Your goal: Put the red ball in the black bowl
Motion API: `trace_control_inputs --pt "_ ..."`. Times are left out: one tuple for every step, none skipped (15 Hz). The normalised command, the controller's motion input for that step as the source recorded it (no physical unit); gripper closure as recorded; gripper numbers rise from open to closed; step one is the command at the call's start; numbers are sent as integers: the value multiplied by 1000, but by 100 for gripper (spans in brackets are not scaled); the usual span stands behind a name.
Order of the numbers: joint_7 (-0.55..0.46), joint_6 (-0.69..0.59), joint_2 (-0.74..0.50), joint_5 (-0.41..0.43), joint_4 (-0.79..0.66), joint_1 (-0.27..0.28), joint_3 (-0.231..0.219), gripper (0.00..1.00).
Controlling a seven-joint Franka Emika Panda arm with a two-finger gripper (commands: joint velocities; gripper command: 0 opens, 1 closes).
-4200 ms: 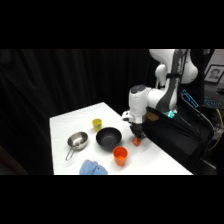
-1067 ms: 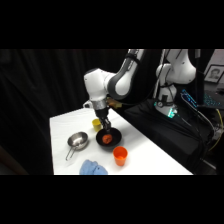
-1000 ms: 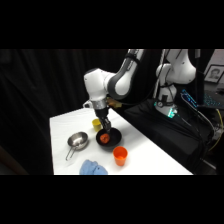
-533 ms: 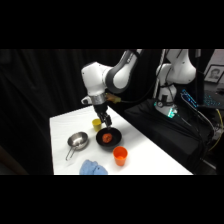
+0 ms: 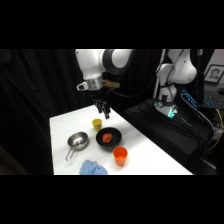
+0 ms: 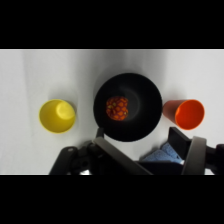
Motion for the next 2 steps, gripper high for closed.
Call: trace_control_inputs --pt "-61 -244 -150 -132 162 -5 -59 0" --pt "-26 -203 -140 -189 150 2 -63 0"
